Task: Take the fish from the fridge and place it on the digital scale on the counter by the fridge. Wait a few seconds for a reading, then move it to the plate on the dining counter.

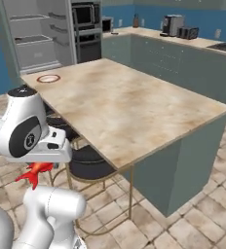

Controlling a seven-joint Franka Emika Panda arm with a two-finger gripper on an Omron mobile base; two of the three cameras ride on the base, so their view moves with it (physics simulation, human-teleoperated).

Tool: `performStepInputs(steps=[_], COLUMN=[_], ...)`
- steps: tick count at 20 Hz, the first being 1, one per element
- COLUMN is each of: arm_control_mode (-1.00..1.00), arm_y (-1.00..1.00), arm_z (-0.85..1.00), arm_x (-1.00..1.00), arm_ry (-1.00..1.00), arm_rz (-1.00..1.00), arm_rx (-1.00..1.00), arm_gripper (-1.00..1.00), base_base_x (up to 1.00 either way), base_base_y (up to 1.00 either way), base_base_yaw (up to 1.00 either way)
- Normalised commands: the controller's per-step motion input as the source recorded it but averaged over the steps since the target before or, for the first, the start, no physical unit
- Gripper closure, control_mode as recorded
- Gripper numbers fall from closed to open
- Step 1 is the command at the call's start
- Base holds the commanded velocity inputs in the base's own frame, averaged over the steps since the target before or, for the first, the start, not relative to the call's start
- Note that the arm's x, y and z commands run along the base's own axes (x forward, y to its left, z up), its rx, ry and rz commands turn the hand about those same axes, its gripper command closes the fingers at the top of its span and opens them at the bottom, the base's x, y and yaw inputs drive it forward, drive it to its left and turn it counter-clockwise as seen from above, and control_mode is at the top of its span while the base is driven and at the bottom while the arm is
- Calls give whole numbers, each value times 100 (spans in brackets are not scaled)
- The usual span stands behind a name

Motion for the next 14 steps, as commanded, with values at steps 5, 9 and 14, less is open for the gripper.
performStepInputs(steps=[5, 9, 14], arm_control_mode=[100, 100, 100], arm_y=[0, 0, 0], arm_z=[0, 0, 0], arm_x=[0, 0, 0], arm_ry=[0, 0, 0], arm_rz=[0, 0, 0], arm_rx=[0, 0, 0], arm_gripper=[100, 100, 100], base_base_x=[57, 41, 6], base_base_y=[100, 100, 100], base_base_yaw=[-44, -41, -39])
